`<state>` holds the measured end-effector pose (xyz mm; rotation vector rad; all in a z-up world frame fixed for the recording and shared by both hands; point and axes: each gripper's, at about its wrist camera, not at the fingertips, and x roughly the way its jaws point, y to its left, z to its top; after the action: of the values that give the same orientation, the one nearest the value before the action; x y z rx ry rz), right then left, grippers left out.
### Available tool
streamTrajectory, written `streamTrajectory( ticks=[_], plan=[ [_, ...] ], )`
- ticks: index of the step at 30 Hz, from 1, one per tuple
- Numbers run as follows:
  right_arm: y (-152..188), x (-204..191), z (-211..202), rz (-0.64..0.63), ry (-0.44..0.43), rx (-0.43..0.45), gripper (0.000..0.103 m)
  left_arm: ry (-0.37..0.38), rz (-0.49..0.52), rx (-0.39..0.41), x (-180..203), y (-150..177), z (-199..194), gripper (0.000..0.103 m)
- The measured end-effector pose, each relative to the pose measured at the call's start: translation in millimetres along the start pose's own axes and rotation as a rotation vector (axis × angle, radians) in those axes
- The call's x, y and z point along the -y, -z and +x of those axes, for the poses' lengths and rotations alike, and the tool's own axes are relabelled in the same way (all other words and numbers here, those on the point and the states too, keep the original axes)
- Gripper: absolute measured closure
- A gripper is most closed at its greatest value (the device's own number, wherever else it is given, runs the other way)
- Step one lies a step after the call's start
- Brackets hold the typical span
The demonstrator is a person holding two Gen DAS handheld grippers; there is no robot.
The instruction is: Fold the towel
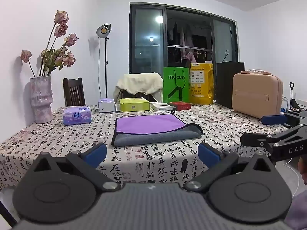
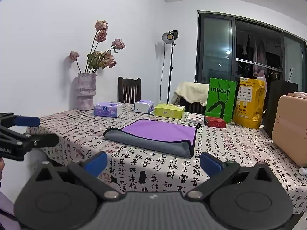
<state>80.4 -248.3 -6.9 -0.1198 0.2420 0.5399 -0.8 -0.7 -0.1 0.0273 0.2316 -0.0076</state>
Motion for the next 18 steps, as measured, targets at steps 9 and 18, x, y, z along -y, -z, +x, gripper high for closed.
streamTrajectory(
  ticks=[9, 18],
  plan=[
    [-2.3, -0.2, 3.3, 0.016, 0.016, 0.004, 0.0, 0.009, 0.009, -0.024, 7.7, 2.9, 2.5, 0.0],
    [0.7, 3.0, 1.5, 0.015, 0.005, 0.029, 0.0, 0.011, -0.007, -0.016, -1.9, 0.5, 3.1, 0.0]
  ],
)
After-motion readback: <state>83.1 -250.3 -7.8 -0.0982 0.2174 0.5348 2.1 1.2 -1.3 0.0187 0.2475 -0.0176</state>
